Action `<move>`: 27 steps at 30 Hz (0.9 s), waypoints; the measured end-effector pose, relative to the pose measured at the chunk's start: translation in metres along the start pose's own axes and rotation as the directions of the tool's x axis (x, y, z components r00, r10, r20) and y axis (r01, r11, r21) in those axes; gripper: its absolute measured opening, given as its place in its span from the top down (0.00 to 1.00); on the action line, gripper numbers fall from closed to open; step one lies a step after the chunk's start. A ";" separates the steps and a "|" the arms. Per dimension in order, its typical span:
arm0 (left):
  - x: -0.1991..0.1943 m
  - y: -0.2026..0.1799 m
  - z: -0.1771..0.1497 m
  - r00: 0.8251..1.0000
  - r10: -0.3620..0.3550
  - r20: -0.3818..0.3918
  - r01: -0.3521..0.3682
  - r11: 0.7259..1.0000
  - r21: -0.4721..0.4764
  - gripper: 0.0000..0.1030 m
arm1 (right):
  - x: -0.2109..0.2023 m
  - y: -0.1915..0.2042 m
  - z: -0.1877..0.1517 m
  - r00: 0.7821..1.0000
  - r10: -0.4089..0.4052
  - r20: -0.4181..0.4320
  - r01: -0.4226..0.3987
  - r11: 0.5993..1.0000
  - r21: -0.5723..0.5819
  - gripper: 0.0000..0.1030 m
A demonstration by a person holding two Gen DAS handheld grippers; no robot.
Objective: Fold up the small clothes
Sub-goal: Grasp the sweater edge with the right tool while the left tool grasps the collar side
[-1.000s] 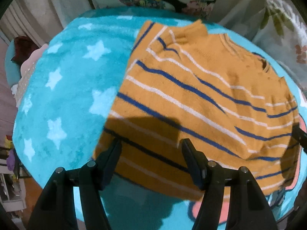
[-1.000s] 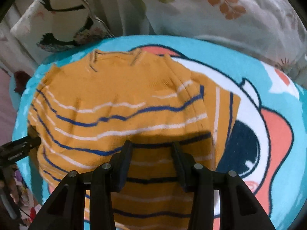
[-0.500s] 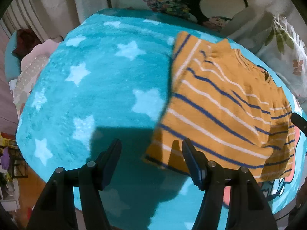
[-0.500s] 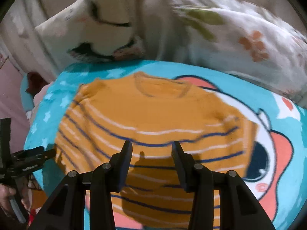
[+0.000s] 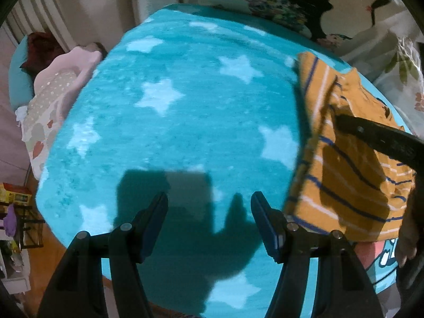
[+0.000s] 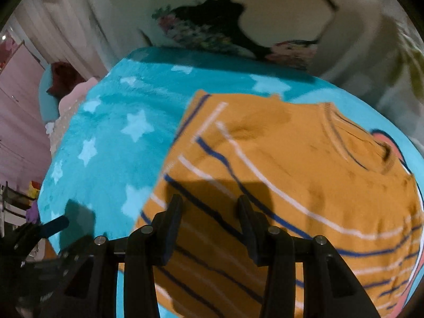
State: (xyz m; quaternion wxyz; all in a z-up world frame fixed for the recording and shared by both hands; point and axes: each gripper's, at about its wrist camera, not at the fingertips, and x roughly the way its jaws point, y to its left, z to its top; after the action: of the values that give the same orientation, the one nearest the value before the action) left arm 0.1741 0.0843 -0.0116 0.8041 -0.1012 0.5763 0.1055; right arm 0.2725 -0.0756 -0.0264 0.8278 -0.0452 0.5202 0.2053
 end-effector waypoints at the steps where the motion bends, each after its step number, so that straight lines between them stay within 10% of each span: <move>1: -0.001 0.004 0.000 1.000 0.008 0.004 -0.008 1.000 -0.001 0.38 | 0.008 0.004 0.004 1.000 -0.009 -0.011 0.009 1.000 -0.001 0.55; 27: -0.011 -0.005 0.005 0.999 0.004 0.048 -0.007 0.998 0.061 0.38 | -0.001 -0.005 -0.004 0.998 -0.070 0.010 0.069 0.995 0.075 0.46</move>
State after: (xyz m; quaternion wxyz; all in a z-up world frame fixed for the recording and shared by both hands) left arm 0.1765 0.0805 0.0004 0.8201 -0.0725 0.5601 0.0925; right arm 0.2707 -0.0812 -0.0278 0.8387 -0.0309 0.5206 0.1571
